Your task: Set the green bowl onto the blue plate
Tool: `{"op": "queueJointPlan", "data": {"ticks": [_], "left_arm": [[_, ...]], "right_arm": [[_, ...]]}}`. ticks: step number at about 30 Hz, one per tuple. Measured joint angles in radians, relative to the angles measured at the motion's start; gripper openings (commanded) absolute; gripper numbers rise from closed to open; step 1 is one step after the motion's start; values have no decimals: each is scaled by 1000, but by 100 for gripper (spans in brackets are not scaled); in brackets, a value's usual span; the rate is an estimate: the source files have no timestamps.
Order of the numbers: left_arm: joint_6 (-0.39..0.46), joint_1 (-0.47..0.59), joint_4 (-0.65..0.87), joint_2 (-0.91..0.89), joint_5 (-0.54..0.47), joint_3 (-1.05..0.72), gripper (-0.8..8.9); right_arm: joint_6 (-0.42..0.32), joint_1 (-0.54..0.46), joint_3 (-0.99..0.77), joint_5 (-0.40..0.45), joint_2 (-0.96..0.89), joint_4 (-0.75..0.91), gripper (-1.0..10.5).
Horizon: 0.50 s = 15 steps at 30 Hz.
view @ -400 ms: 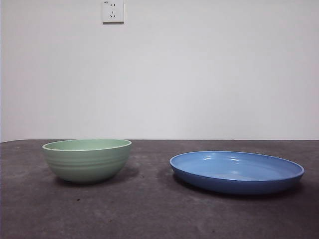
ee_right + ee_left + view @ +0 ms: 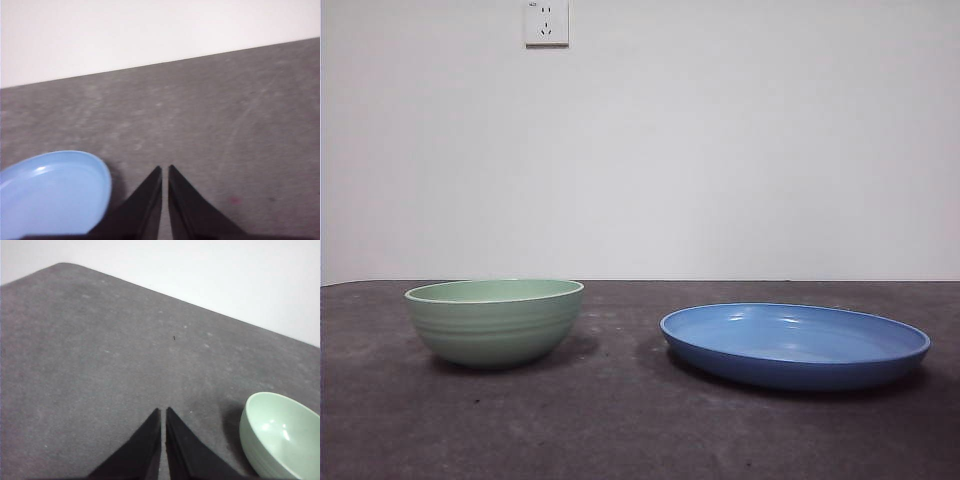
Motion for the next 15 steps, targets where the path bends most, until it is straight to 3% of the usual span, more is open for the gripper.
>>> {"op": "queueJointPlan", "data": {"ticks": [6, 15], "left_arm": [[-70, 0, -65, 0, 8, 51, 15], [-87, 0, -170, 65, 43, 263, 15]], "right_arm": [[77, 0, 67, -10, 2, -22, 14], [84, 0, 286, -14, 109, -141, 14]]}}
